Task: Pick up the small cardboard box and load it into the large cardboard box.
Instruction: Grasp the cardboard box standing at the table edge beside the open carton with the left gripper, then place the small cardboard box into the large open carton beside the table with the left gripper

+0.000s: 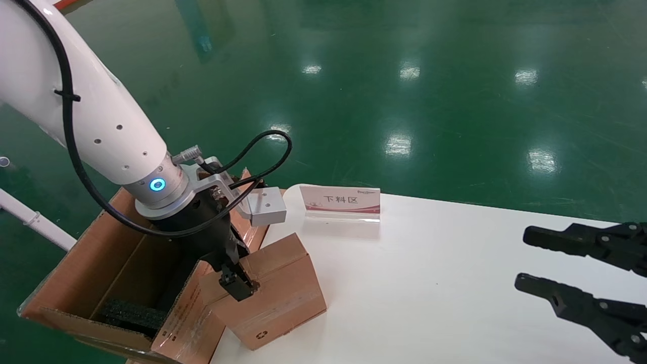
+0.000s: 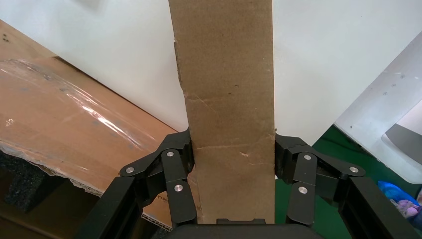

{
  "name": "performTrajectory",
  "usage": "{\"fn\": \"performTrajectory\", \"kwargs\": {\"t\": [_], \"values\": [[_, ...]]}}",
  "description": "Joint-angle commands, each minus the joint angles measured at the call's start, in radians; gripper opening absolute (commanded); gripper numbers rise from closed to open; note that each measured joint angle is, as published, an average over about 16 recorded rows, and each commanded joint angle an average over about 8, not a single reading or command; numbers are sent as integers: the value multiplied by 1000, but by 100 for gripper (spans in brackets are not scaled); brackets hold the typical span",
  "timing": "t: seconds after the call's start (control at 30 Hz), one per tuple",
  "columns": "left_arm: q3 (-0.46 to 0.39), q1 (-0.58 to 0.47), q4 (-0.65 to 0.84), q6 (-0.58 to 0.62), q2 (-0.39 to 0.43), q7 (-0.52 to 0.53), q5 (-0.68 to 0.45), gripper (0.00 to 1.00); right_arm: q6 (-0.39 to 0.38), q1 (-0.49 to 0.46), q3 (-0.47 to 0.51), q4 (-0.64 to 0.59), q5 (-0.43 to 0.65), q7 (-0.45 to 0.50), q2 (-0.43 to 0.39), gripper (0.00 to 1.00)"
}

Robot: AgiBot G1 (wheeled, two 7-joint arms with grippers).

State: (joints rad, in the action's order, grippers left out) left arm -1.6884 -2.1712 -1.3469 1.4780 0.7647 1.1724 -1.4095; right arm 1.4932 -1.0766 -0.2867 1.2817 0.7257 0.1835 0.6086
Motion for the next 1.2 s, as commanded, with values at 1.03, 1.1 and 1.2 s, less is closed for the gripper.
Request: {"fn": "performTrajectory", "kwargs": {"t": [1.03, 1.1, 1.2], "values": [[-94, -538, 516, 125, -56, -232, -26, 0, 0, -1, -2, -1, -1, -1, -1, 5], [-156, -564, 531, 126, -52, -240, -21, 0, 0, -1, -2, -1, -1, -1, -1, 29], [-255, -591, 539, 127, -47, -252, -3, 0, 0, -1, -2, -1, -1, -1, -1, 66]]}}
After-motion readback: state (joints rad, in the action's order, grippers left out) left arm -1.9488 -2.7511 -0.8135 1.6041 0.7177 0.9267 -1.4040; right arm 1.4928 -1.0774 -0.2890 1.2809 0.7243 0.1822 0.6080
